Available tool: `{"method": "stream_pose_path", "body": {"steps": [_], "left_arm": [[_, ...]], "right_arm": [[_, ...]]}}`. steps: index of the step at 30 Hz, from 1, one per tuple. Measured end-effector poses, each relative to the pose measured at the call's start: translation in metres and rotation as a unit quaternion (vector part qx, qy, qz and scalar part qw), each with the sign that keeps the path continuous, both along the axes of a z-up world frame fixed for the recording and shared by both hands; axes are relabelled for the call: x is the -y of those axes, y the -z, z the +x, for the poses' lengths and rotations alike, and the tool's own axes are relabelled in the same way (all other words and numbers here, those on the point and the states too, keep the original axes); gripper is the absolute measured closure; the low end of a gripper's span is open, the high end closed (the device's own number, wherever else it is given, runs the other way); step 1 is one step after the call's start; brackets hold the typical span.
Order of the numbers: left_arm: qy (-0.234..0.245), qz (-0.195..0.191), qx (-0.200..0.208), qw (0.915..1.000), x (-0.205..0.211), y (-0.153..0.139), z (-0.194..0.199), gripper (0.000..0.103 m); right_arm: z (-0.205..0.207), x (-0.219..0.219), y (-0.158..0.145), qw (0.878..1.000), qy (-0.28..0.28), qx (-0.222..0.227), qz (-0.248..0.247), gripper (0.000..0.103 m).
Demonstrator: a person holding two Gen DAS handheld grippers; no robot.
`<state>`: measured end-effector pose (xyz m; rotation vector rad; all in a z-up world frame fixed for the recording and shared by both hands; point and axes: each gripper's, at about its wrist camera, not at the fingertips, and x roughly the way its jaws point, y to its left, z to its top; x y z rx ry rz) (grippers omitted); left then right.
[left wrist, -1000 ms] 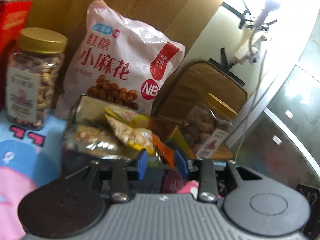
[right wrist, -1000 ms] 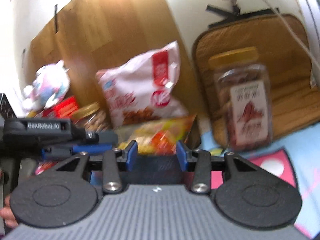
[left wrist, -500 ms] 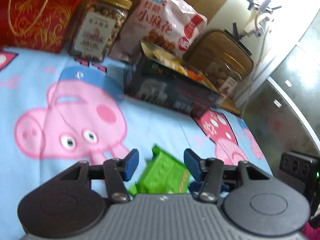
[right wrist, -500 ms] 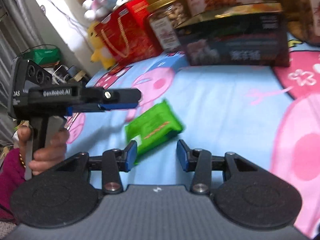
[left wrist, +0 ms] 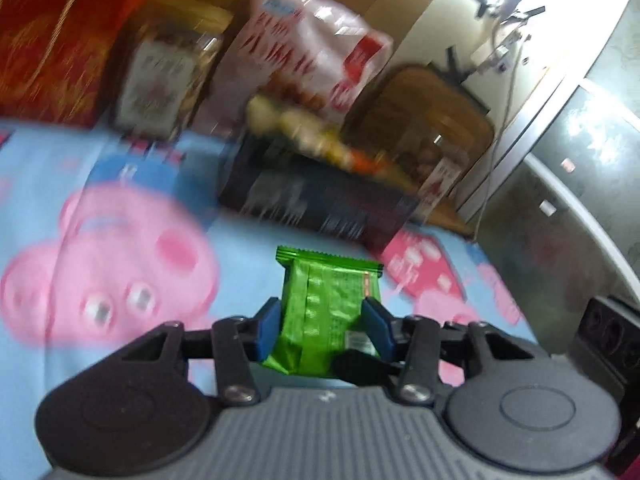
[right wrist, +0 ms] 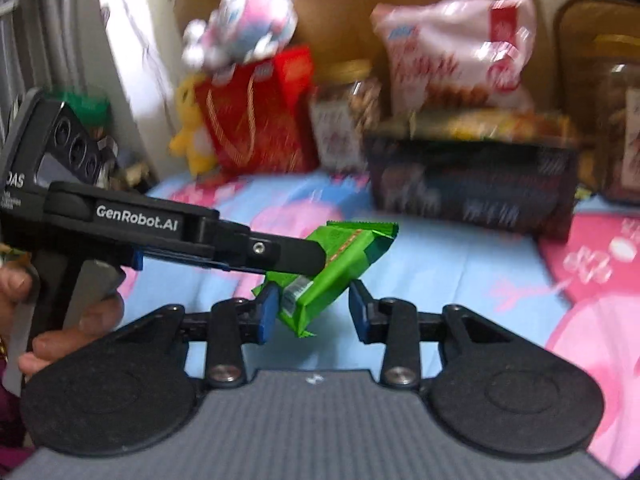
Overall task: Organize snacks
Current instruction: 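Carry the green packet into the tin and open the left gripper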
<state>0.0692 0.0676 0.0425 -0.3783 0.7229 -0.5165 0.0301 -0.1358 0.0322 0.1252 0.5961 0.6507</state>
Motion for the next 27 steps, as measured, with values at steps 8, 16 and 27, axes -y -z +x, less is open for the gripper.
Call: {"method": "stream_pose_path", "body": {"steps": [8,16,27], "left_arm": [[0.014,0.013,0.054,0.9984,0.049,-0.052,0.082,0.059],[0.015,0.026,0.032,0.9990,0.086,-0.039,0.162,0.060],[-0.044,0.077,0.065,0.9940,0.086,-0.041,0.146,0.060]], "right_arm": [[0.068,0.037,-0.037,0.995,0.068,0.067,0.026,0.062],[0.142,0.064,-0.025,0.990,0.129,0.052,0.021,0.062],[0.126,0.078,-0.017,0.980,0.183,0.068,0.026,0.059]]}}
